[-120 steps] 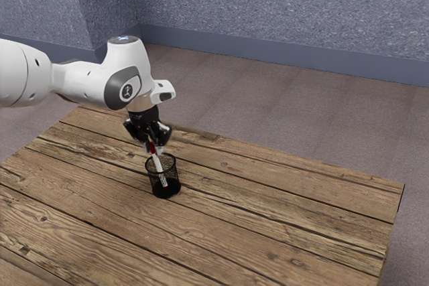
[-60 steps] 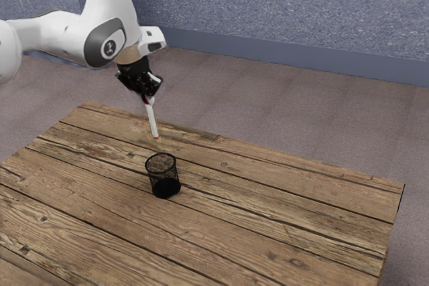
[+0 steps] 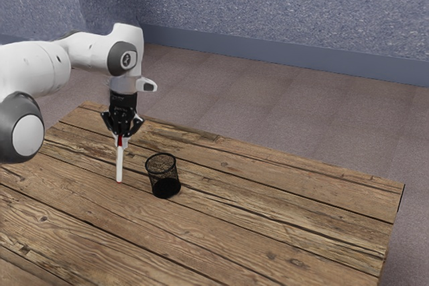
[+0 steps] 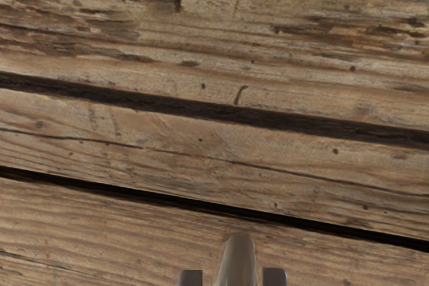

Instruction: Take the marker out of the pen holder and place it to the left of the pen holder.

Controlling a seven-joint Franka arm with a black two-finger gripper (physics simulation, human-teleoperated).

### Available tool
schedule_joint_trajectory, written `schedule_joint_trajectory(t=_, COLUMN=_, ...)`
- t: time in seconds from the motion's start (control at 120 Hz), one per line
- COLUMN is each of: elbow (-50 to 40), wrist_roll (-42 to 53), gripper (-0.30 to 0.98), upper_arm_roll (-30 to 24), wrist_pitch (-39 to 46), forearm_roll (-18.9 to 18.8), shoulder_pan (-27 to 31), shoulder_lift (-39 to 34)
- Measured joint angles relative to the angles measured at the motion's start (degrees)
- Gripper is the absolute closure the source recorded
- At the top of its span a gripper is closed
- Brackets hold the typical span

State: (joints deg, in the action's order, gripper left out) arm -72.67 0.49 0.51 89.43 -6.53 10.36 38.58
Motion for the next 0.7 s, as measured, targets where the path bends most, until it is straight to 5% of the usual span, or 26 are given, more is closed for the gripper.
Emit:
schedule_joint_trajectory(t=0.067, elbow=3.12, wrist_roll=1.28, gripper=0.78, upper_arm_roll=-0.55, wrist_pitch=-2.53, forearm_roll=-0.02, shoulder_pan=0.25, shoulder_lift=2.79)
schedule_joint_trajectory(t=0.258, elbow=3.26, wrist_roll=4.27, gripper=0.36, upper_arm_roll=-0.79, wrist_pitch=-4.01, forearm_roll=0.84, shoulder_pan=0.44, shoulder_lift=1.09)
schedule_joint_trajectory(t=0.45, elbow=-16.0, wrist_roll=5.92, gripper=0.15, upper_arm_roll=1.24, wrist_pitch=7.85, forearm_roll=0.03, shoulder_pan=-2.83, shoulder_lift=-34.0)
schedule_joint_trajectory(t=0.7, elbow=-15.04, wrist_roll=1.01, gripper=0.05, upper_arm_roll=4.29, wrist_pitch=3.73, forearm_roll=-3.56, shoulder_pan=-13.06, shoulder_lift=-45.49)
